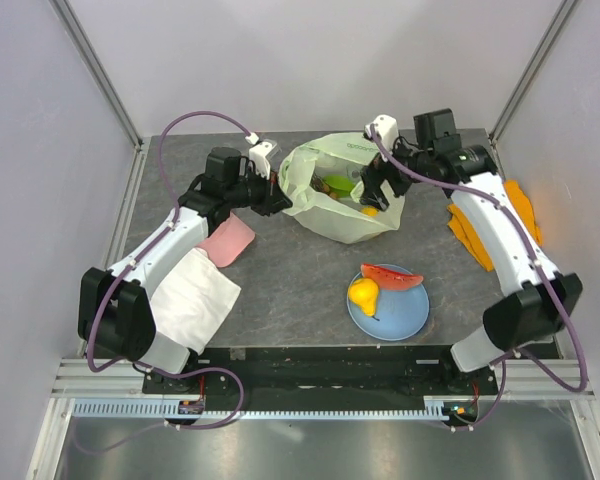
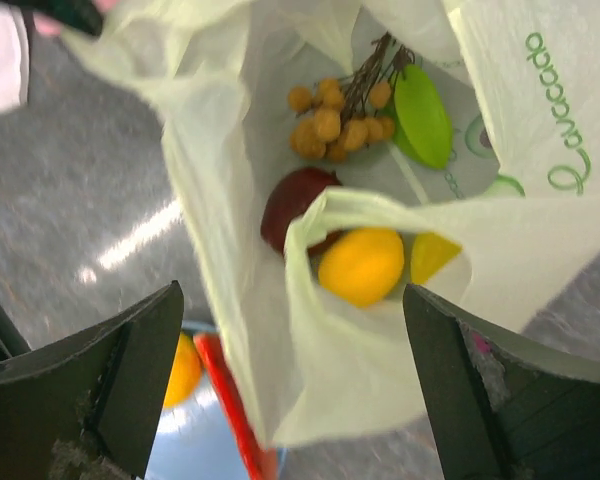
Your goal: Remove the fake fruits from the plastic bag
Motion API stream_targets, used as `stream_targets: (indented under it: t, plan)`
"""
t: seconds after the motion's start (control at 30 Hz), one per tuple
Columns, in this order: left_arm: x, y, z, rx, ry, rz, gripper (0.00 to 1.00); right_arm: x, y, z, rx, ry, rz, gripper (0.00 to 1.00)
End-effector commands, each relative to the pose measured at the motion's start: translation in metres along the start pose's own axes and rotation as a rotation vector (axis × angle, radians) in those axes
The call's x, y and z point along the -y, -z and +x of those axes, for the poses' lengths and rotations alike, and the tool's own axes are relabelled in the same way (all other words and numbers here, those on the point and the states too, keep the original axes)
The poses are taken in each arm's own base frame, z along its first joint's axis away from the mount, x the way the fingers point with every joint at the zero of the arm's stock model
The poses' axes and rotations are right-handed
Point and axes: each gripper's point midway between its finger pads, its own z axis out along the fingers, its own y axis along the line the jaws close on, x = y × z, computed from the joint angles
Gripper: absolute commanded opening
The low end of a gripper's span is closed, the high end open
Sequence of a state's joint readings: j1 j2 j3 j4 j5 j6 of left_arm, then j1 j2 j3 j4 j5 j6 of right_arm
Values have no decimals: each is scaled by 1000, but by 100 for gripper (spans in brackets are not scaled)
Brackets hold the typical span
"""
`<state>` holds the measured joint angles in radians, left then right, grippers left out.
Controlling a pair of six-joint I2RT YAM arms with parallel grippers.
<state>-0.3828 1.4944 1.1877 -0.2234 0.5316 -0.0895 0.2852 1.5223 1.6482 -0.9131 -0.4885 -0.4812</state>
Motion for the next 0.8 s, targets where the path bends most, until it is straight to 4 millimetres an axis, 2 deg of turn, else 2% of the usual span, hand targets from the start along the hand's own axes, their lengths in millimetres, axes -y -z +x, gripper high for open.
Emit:
stream_targets:
  t: [0.0,0.03,0.07,0.1,0.13,0.17,0.2,0.3,0.43,0.5,0.53,0.57,0.63,0.67,0.73,0.77]
  plan:
    - [16,15,-14,47,-18,48,2,17,-33,-55,195,-167,-38,98]
    - [18,15,-12,45,-16,52,2,22,-54,-47,163,-201,-67,98]
    - [20,17,-12,44,-19,57,2,27,-58,-55,171,-212,-69,98]
    - [22,20,-13,51,-23,59,2,35,-68,-52,156,-250,-49,86]
    - [22,22,-10,47,-23,57,2,42,-84,-44,131,-272,-49,79]
    - [24,24,-9,46,-27,63,1,45,-89,-43,131,-267,-46,73]
    - [27,28,-11,55,-35,67,2,51,-94,-44,140,-261,-31,61]
    - [30,31,-5,45,-35,75,2,54,-112,-31,107,-276,-41,45]
    - [32,33,8,25,-29,87,2,46,-128,-14,47,-270,-21,40]
    - [32,35,17,10,-17,90,1,50,-133,10,-30,-277,59,39]
    - [34,37,19,8,-21,93,2,52,-133,20,-61,-281,103,39]
    - [34,39,23,-3,-19,89,2,58,-132,46,-131,-297,183,39]
    - [34,42,31,-18,-27,85,2,62,-118,61,-174,-292,254,39]
    - [36,45,32,-16,-32,84,2,62,-115,84,-232,-295,290,40]
    - [35,47,40,-33,-31,83,2,58,-102,93,-249,-288,317,44]
    - [36,48,42,-35,-34,85,2,53,-101,107,-279,-293,317,45]
